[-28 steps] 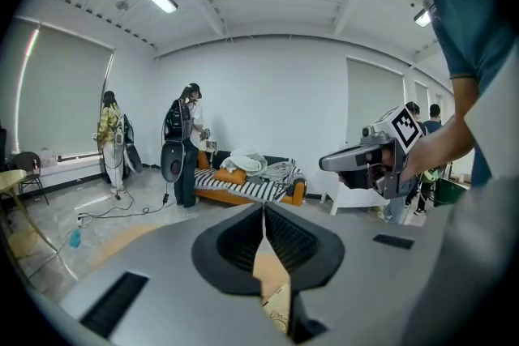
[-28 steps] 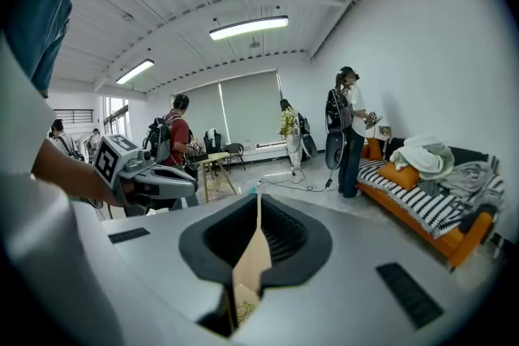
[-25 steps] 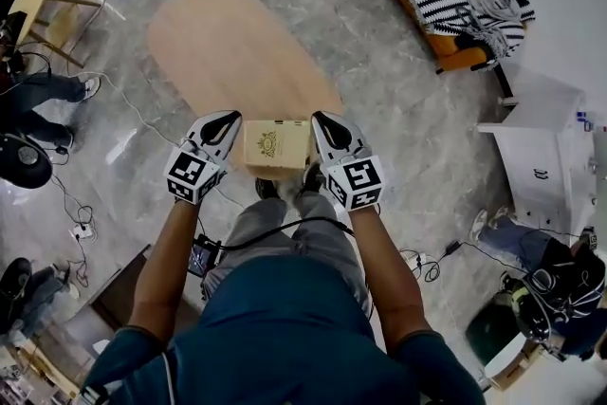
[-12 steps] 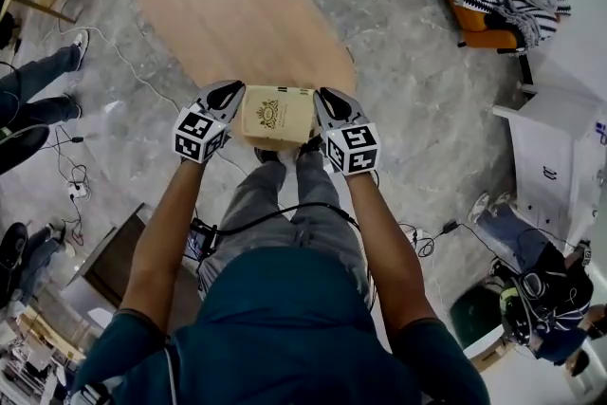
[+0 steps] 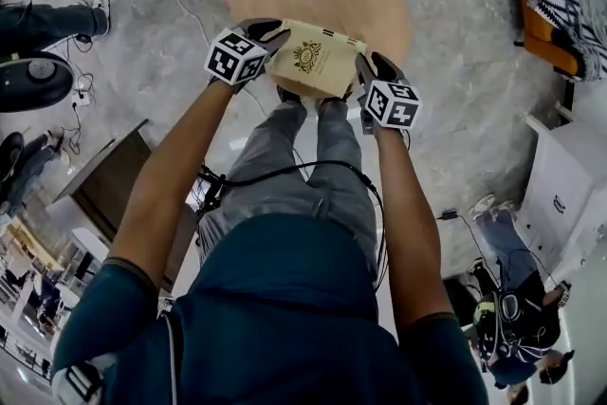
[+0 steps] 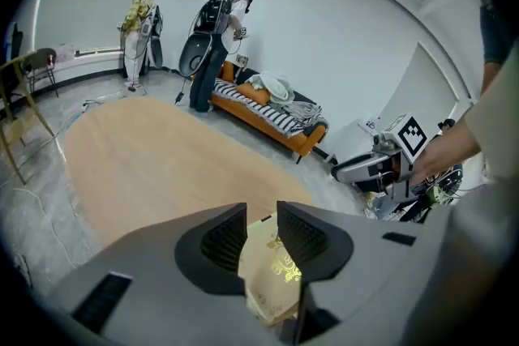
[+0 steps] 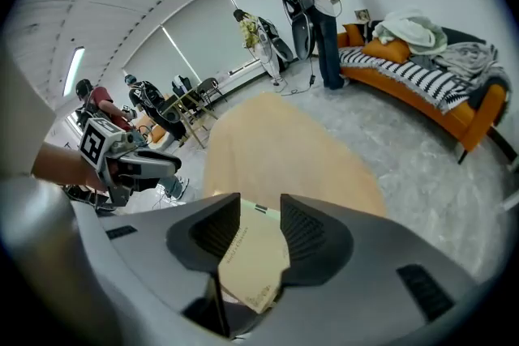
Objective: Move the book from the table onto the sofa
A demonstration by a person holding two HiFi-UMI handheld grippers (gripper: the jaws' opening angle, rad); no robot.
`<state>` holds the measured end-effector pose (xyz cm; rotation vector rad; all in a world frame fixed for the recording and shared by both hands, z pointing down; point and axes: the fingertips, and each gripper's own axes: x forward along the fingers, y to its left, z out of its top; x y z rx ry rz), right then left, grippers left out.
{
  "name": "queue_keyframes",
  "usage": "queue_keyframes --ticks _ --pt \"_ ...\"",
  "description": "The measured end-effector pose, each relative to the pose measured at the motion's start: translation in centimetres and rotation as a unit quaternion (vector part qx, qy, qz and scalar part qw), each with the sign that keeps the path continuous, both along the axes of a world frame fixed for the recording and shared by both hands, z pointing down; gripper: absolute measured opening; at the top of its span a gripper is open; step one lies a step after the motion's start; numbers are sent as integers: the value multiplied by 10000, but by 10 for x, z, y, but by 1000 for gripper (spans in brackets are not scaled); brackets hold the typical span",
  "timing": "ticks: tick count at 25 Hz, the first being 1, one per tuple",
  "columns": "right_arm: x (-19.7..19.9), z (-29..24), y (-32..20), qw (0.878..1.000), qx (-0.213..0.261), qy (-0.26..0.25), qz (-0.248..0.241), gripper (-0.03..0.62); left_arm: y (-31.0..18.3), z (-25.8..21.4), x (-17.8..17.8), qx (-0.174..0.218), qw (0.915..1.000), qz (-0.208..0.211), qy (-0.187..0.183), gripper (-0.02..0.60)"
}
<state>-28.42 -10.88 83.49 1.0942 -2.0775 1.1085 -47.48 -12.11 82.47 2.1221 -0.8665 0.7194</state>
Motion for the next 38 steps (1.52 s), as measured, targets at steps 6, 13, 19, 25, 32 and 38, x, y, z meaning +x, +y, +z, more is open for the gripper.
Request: queue_keyframes --ticks 6,13,19,25,32,38 --pt "3 54 19 9968 -762 -144 182 239 13 47 -8 -568 9983 -58 152 177" --pt "7 101 36 9898 -1367 -226 325 338 31 94 -13 -1233 9920 -3 281 367" --pt "5 130 49 9800 -1801 -638 563 370 48 125 -4 -1663 9853 28 386 445" --pt "-4 152 50 9751 -2030 -810 386 380 53 151 4 -1919 9804 -3 445 466" --pt "-12 157 52 9622 -2329 -1356 391 397 67 166 23 -2261 9689 -299 962 474" --pt "-7 160 52 9626 -2376 -1258 336 399 64 172 29 -2207 9686 -721 890 474"
